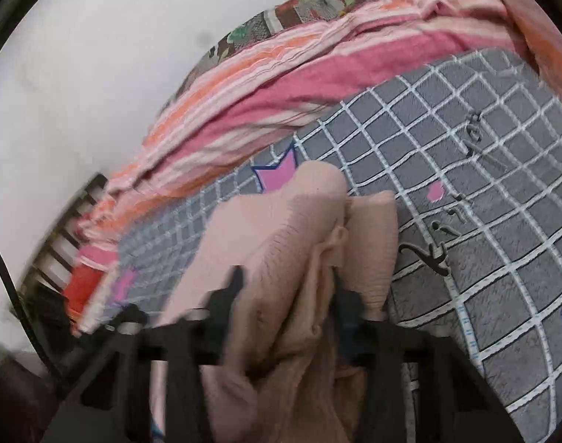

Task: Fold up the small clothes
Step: 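Lay the sweater down and open the left tool while the right tool grasps it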

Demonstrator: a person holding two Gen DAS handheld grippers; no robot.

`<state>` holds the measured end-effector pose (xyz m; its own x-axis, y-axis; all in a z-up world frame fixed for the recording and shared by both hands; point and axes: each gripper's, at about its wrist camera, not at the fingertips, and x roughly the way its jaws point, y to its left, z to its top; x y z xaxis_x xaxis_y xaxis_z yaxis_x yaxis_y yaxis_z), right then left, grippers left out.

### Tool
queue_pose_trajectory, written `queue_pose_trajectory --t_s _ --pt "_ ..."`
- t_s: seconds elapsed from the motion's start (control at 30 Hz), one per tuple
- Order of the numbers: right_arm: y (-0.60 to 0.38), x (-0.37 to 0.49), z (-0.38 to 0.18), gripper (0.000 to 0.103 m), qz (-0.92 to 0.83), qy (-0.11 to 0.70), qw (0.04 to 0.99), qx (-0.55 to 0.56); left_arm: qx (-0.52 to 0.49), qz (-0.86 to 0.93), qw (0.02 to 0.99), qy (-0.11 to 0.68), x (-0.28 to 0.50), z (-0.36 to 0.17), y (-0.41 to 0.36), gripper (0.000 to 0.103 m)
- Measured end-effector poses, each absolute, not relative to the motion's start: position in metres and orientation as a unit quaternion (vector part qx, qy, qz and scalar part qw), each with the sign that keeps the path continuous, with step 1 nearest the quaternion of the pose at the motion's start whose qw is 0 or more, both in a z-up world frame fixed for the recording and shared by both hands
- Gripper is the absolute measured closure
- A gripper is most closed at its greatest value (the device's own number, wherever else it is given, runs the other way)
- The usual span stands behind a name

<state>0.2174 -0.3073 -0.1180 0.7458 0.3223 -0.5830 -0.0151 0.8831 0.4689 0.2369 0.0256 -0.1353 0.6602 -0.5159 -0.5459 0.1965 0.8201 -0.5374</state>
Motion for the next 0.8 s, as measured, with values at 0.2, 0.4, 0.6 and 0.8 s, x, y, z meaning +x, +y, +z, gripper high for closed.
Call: queue_pose_trajectory --t_s 0.2,0.4,0.6,0.8 --pt "-0.306 0.185 -0.100 0.081 0.116 0.276 0.936 0.188 -0.235 -0.204 0.879 0.361 0.235 -0.139 0.030 0.032" --pt "-0.315 0.196 -0.126 0.064 0.077 0.340 0.920 0.178 -0.216 -0.202 0.885 0.359 0.230 -0.137 0.025 0.032" --pt "-0.336 0.194 -0.132 0.038 0.070 0.344 0.913 0.209 -0.190 -0.202 0.895 0.348 0.225 -0.131 0.022 0.032" --pt "-0.332 0.202 -0.137 0.030 0.084 0.368 0.904 0.202 -0.204 -0.199 0.893 0.349 0.227 -0.132 0.026 0.032"
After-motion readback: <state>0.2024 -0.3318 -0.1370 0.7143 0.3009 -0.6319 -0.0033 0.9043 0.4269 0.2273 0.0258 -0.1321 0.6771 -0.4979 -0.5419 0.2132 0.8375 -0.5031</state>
